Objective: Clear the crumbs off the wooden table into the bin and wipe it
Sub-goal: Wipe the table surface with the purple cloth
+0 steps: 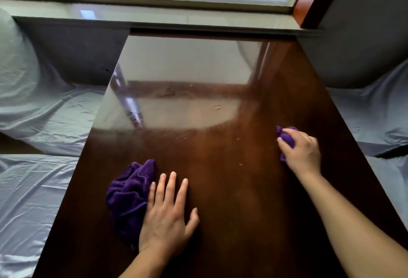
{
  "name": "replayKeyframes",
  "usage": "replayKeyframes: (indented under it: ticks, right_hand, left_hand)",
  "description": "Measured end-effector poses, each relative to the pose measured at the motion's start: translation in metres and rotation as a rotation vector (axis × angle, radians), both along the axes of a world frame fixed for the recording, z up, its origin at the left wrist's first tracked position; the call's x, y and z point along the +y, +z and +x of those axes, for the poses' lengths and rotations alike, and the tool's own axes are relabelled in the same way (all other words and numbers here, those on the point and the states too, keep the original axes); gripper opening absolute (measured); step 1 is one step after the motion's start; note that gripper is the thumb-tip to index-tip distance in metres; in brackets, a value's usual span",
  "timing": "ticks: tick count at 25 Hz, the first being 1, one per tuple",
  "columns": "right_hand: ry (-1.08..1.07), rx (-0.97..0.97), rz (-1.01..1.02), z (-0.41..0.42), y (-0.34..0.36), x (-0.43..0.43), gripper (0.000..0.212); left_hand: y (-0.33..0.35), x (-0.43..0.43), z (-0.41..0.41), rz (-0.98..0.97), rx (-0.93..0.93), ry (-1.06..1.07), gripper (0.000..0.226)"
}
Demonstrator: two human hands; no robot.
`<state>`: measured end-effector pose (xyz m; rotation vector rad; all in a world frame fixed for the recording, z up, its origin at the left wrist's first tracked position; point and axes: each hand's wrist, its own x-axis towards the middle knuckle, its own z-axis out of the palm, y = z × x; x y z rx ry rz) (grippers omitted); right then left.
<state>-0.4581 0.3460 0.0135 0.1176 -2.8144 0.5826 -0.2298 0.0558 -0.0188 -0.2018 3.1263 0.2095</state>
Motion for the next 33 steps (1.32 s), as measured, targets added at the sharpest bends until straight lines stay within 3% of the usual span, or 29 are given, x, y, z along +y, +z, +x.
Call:
replayKeyframes:
  ticks: [2, 4, 6, 8, 10, 13, 16, 18, 21, 23, 25, 27, 30, 33]
  right_hand:
    - [0.064, 0.015, -0.08, 0.033, -0.005, -0.035, 0.023]
    - [0.276, 0.034, -0.125, 0.095, -0.016, -0.065, 0.023]
    - [0.544, 0.055, -0.069, 0.157, -0.026, -0.066, 0.029]
    - [0.712, 0.076, 0.026, 0.161, -0.022, -0.034, 0.032]
    - [0.556, 0.081, 0.082, 0.135, -0.015, 0.01, 0.031]
    - [0.038, -0.019, 0.026, 0.114, -0.001, 0.074, 0.026]
    - [-0.049, -0.057, -0.033, 0.166, -0.005, 0.06, 0.021]
    - [0.154, -0.033, -0.099, 0.236, -0.012, 0.017, 0.02]
    - [0.678, -0.023, -0.057, 0.347, -0.021, -0.038, 0.036]
    - [0.828, -0.085, -0.035, 0.358, -0.02, -0.032, 0.039]
    - [0.75, -0.015, 0.016, 0.328, -0.015, 0.006, 0.036]
    - [0.499, 0.044, 0.063, 0.289, -0.009, 0.062, 0.033]
    - [0.134, -0.06, 0.176, 0.235, -0.001, 0.156, 0.035]
    - [-0.025, -0.122, 0.218, 0.228, -0.005, 0.209, 0.037]
  left_hand:
    - [0.0, 0.001, 0.002, -0.018, 0.006, -0.001, 0.072]
    - [0.001, 0.001, 0.003, -0.028, 0.011, -0.003, 0.072]
    - [0.002, 0.002, 0.002, -0.03, 0.011, -0.002, 0.072]
    - [0.004, 0.002, 0.003, -0.035, -0.004, 0.006, 0.072]
    - [0.006, 0.005, 0.003, -0.034, 0.01, -0.001, 0.07]
    - [0.01, 0.008, 0.007, -0.007, 0.051, -0.078, 0.06]
    - [0.013, 0.009, 0.011, -0.035, 0.069, -0.162, 0.052]
    - [0.014, 0.014, 0.014, -0.084, 0.056, -0.201, 0.051]
    - [0.022, 0.026, 0.017, -0.124, 0.043, -0.254, 0.055]
    - [0.027, 0.038, 0.027, -0.103, 0.028, -0.255, 0.057]
    - [0.028, 0.052, 0.049, -0.022, 0.011, -0.18, 0.058]
    - [0.022, 0.065, 0.077, 0.02, -0.009, -0.134, 0.059]
    - [0.01, 0.081, 0.115, -0.004, -0.052, -0.128, 0.059]
    - [0.005, 0.089, 0.134, -0.009, -0.057, -0.094, 0.061]
